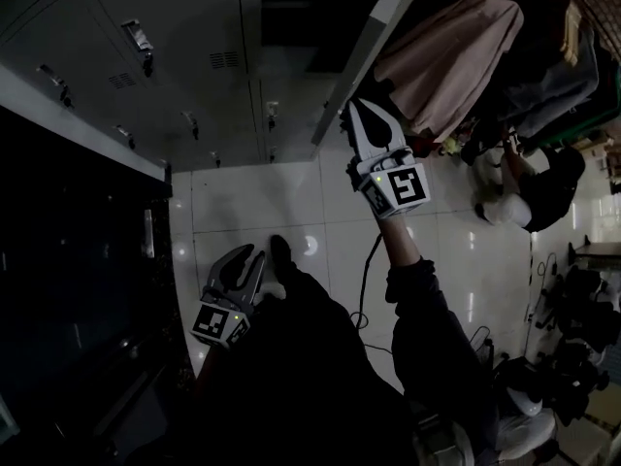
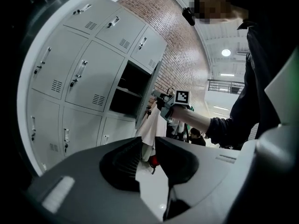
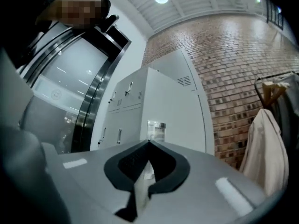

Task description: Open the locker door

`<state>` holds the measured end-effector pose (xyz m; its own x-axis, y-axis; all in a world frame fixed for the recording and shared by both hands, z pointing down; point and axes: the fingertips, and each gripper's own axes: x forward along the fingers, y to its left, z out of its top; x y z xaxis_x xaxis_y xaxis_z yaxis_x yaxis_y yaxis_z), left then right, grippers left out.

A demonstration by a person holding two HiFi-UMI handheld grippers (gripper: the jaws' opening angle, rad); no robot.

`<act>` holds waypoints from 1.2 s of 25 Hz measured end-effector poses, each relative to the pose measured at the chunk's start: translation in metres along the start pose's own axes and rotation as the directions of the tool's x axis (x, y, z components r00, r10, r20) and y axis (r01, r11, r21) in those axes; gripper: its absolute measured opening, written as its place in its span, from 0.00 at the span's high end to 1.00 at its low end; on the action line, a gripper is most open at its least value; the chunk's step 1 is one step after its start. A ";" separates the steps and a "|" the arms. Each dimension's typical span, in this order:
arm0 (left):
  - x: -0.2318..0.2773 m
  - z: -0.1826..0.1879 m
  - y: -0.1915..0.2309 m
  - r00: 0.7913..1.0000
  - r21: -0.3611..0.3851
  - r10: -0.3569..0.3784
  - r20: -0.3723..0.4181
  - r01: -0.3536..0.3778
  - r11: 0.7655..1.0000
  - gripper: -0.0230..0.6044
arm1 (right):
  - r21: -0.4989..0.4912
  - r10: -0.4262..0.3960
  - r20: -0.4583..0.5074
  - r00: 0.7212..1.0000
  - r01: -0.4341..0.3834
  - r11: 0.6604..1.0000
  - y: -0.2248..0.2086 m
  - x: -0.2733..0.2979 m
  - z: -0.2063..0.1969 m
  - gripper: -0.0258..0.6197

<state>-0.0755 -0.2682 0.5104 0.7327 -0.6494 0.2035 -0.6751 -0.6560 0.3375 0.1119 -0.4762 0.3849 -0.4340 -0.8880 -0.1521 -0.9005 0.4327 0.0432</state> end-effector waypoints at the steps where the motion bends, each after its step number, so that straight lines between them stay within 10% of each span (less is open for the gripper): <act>1: -0.007 -0.006 -0.008 1.000 0.002 -0.011 -0.008 0.011 1.000 0.81 | -0.003 -0.014 -0.012 1.000 0.014 1.000 0.000 -0.010 0.000 0.96; 17: -0.155 -0.080 -0.177 0.990 0.032 -0.139 -0.021 0.140 0.990 0.81 | 0.153 -0.146 -0.061 0.987 0.154 0.976 0.222 -0.351 0.052 0.96; 30: -0.196 -0.126 -0.287 0.993 0.034 -0.115 -0.014 0.115 0.993 0.81 | 0.134 -0.079 -0.090 0.993 0.091 0.987 0.274 -0.490 0.069 0.96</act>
<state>-0.0142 0.0959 0.4892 0.8064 -0.5646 0.1761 -0.5889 -0.7389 0.3274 0.0799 0.0881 0.4031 -0.3618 -0.9299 -0.0661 -0.9244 0.3670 -0.1037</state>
